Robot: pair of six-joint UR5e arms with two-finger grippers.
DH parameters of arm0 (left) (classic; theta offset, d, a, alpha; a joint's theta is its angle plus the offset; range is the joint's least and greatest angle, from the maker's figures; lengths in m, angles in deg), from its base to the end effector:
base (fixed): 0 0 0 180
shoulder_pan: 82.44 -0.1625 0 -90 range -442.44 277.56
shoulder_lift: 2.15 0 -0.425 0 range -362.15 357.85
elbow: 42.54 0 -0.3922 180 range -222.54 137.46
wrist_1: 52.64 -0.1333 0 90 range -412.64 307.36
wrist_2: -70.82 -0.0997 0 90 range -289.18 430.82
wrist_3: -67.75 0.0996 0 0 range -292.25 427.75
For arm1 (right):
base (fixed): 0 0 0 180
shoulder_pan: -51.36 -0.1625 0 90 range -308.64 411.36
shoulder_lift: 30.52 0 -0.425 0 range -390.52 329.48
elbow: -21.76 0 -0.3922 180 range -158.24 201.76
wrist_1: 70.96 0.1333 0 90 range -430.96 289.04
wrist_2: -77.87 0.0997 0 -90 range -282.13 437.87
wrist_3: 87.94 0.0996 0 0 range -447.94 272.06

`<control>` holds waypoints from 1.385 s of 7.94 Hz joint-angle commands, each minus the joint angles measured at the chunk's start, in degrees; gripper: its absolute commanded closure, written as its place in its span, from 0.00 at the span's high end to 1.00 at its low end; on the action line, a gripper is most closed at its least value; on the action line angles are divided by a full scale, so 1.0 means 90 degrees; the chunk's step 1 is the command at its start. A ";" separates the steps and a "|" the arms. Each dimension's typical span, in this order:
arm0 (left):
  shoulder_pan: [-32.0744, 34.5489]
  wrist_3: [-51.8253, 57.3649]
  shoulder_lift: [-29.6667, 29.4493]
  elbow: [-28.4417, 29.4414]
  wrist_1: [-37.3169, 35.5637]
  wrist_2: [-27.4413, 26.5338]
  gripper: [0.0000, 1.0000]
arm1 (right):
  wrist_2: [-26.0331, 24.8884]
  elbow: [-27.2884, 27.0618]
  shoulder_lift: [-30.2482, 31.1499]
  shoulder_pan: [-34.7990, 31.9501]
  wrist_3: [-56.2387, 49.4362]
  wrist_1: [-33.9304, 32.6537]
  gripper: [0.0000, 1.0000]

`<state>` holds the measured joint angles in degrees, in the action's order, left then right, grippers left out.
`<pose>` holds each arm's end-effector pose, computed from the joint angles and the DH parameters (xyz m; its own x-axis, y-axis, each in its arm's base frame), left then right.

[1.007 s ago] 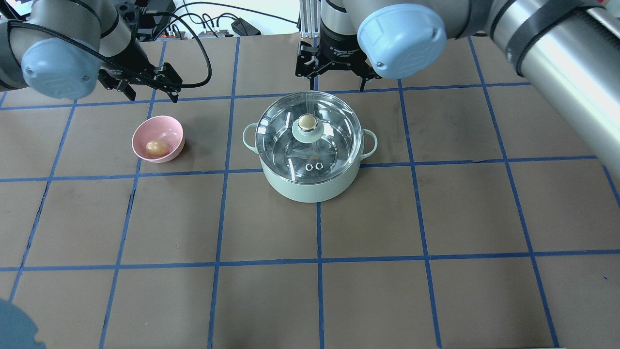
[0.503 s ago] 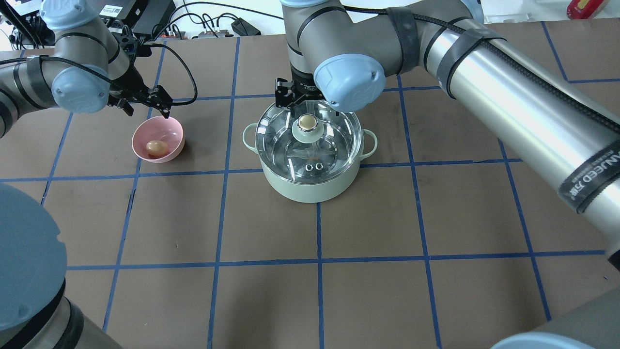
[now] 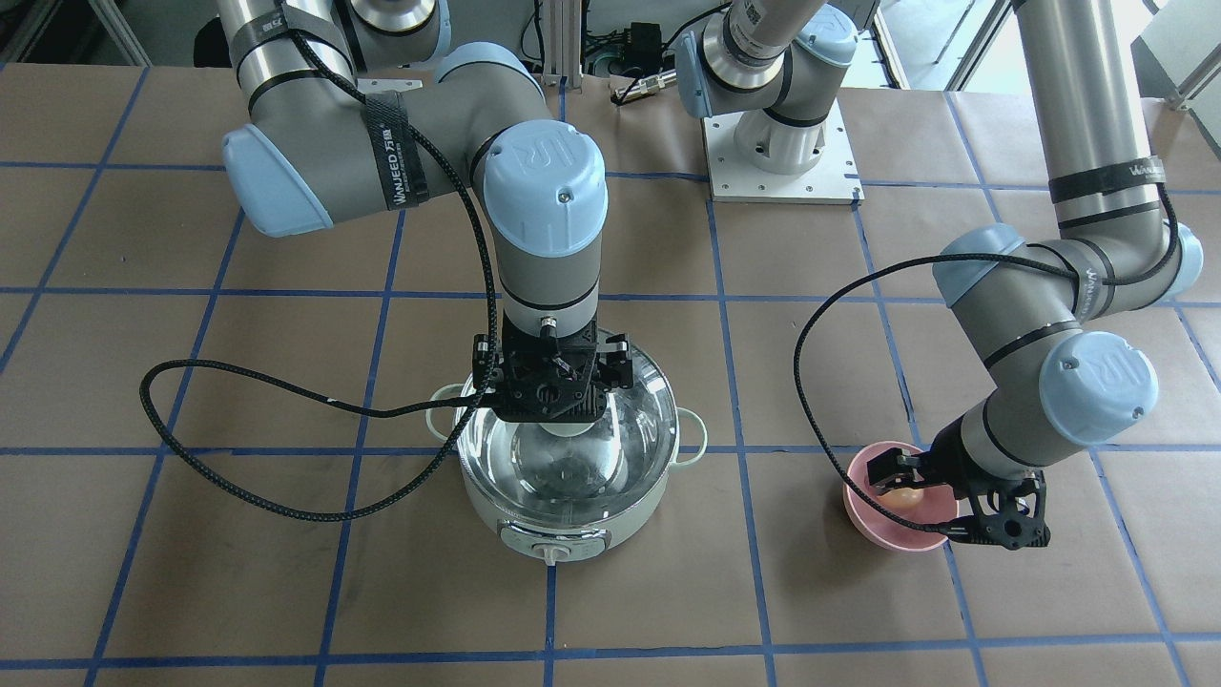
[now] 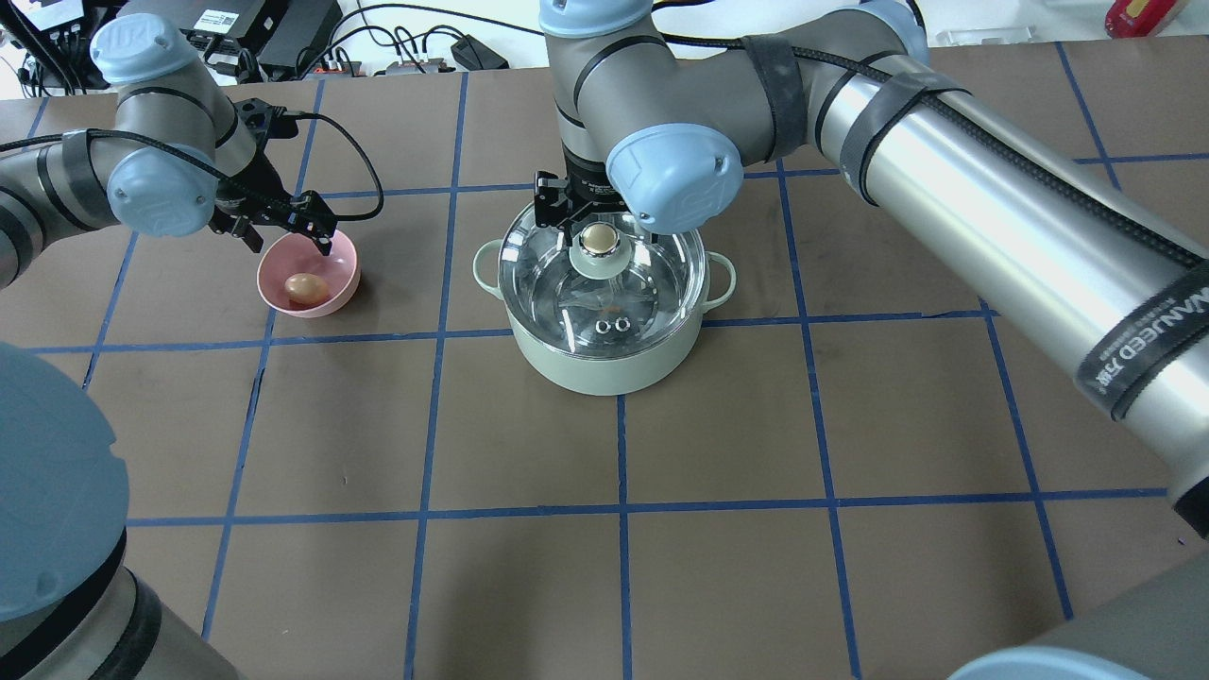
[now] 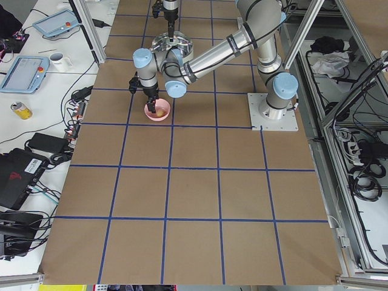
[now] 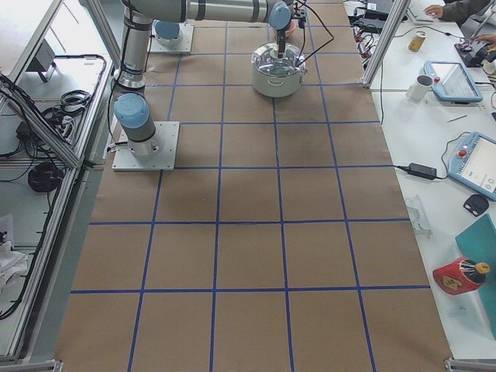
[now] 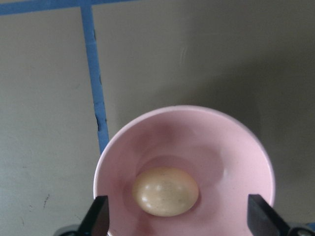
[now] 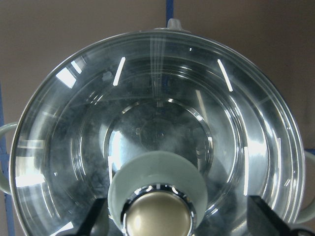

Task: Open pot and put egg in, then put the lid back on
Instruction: 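Grasp the lid knob with the right gripper while the left gripper grasps the egg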

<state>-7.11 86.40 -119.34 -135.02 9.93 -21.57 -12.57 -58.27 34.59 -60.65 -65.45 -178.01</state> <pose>0.0348 -0.6429 0.2431 -0.9971 0.0709 -0.0270 0.0695 0.9963 0.0504 0.3707 -0.5633 0.3512 -0.9999 0.0084 -0.0071 0.0086 0.9993 -0.0373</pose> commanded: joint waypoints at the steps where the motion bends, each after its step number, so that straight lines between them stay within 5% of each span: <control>1: -0.0020 -0.0089 -0.0094 -0.0135 0.0011 -0.0018 1.00 | 0.0019 -0.0014 -0.0038 -0.0015 -0.0009 0.0000 1.00; 2: -0.0020 -0.0089 -0.0143 -0.0135 0.0002 -0.0018 1.00 | 0.0019 -0.0004 -0.0038 -0.0015 -0.0019 0.0000 0.99; 3: -0.0020 -0.0099 -0.0269 -0.0135 -0.0037 -0.0008 1.00 | 0.0029 -0.0004 -0.0038 -0.0015 -0.0019 0.0000 0.80; 6: -0.0020 -0.0099 -0.0387 -0.0106 -0.0144 0.0012 1.00 | 0.0184 -0.0004 -0.0028 -0.0015 -0.0019 0.0000 0.51; 8: -0.0020 -0.0109 -0.0436 -0.0116 -0.0155 0.0012 1.00 | 0.0214 0.0034 -0.0018 -0.0015 -0.0028 0.0000 0.43; 9: -0.0020 -0.0109 -0.0446 -0.0116 -0.0155 0.0012 0.93 | 0.0272 0.0035 -0.0018 -0.0015 -0.0019 -0.0019 0.40; 11: -0.0020 -0.0099 -0.0446 -0.0135 -0.0194 0.0002 0.78 | 0.0283 0.0035 0.0001 -0.0015 -0.0028 0.0000 0.08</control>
<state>-7.29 85.46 -123.30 -136.06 8.49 -21.47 -10.22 -58.00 34.48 -60.76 -65.63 -178.10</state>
